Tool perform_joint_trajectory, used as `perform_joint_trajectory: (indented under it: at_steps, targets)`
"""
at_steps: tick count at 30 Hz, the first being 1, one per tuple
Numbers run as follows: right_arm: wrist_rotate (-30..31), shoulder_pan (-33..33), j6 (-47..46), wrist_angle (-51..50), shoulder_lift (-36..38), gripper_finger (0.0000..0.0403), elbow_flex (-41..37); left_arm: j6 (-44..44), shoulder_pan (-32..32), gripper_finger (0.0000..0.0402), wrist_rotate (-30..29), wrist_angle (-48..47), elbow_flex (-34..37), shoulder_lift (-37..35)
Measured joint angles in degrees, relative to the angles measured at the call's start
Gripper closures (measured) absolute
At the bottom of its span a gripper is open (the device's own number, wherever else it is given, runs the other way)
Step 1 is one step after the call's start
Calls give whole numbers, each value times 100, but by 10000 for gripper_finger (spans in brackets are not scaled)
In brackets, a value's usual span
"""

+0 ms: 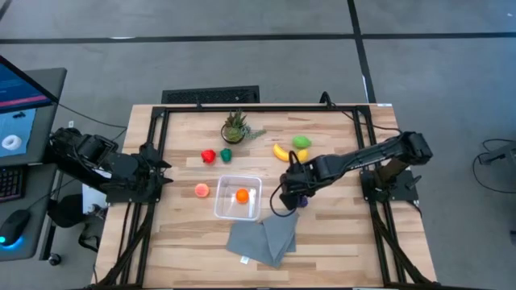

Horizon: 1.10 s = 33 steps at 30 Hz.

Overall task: Pick and placing Produce into tupperware
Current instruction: Put the purple grapes into the transparent container

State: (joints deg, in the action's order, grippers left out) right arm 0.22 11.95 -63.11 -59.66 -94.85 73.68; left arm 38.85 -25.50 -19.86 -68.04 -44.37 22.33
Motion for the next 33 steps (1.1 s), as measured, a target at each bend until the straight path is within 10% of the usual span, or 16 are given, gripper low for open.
perform_joint_trajectory:
  at_steps: [16, 33]
  targets:
    - [-291, 78, -242, -162, -416, 123, 6, -20, 0, 132, -2, -21, -1, 0]
    - [-165, -20, -411, -183, -462, 22, 12, -22, 1, 132, -3, -21, 0, 2]
